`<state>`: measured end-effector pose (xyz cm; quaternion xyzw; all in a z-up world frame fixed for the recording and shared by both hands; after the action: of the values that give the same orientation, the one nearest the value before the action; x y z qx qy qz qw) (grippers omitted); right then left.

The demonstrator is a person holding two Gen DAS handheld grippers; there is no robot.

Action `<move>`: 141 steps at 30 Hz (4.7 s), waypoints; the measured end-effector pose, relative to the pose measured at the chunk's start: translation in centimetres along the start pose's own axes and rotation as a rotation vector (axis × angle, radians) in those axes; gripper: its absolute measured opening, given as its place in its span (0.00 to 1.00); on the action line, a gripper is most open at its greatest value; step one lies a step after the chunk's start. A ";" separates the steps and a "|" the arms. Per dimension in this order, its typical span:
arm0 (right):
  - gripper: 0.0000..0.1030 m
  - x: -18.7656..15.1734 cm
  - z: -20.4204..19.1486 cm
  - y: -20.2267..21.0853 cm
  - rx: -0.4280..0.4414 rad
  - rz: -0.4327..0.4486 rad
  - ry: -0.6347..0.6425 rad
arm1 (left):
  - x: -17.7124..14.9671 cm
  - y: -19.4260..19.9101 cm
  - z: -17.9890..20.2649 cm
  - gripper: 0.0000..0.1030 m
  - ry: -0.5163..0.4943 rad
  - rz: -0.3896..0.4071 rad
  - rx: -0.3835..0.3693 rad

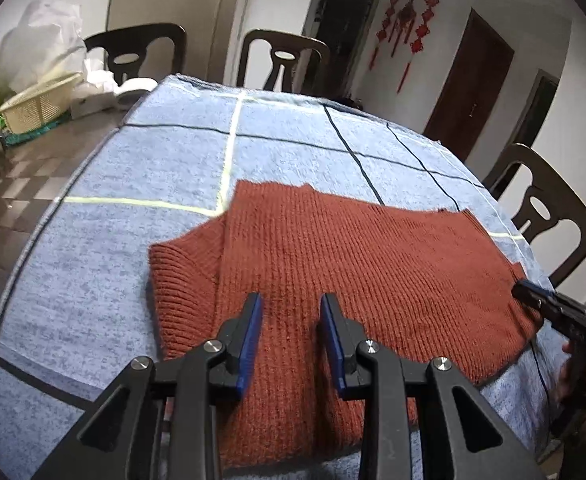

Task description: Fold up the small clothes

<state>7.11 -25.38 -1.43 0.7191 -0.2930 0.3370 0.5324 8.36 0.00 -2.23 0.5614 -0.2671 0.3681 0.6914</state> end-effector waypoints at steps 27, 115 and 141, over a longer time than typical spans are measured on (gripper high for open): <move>0.25 -1.6 -7.8 -2.2 0.181 -0.064 0.142 | -1.1 0.3 -5.5 0.46 0.331 -0.012 -0.087; 0.14 3.0 -2.0 -3.0 0.481 -0.104 -0.429 | 0.2 1.1 6.7 0.33 0.025 0.005 -0.347; 0.16 2.2 8.2 3.3 0.189 0.045 -0.371 | 0.4 -1.3 12.7 0.36 -0.128 -0.026 -0.365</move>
<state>7.23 -34.27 0.50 0.8089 -0.3692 0.2363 0.3918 10.23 -12.43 0.18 0.4526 -0.3655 0.2679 0.7680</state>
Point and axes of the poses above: each gripper's, at about its wrist camera, not at the fingertips, and y roughly against the way its jaws point, z to its right, x to its top, the point moved 5 cm from there along -y, roughly the way its jaws point, and after that the axes turned 9 degrees about z, right-handed, at the moved point
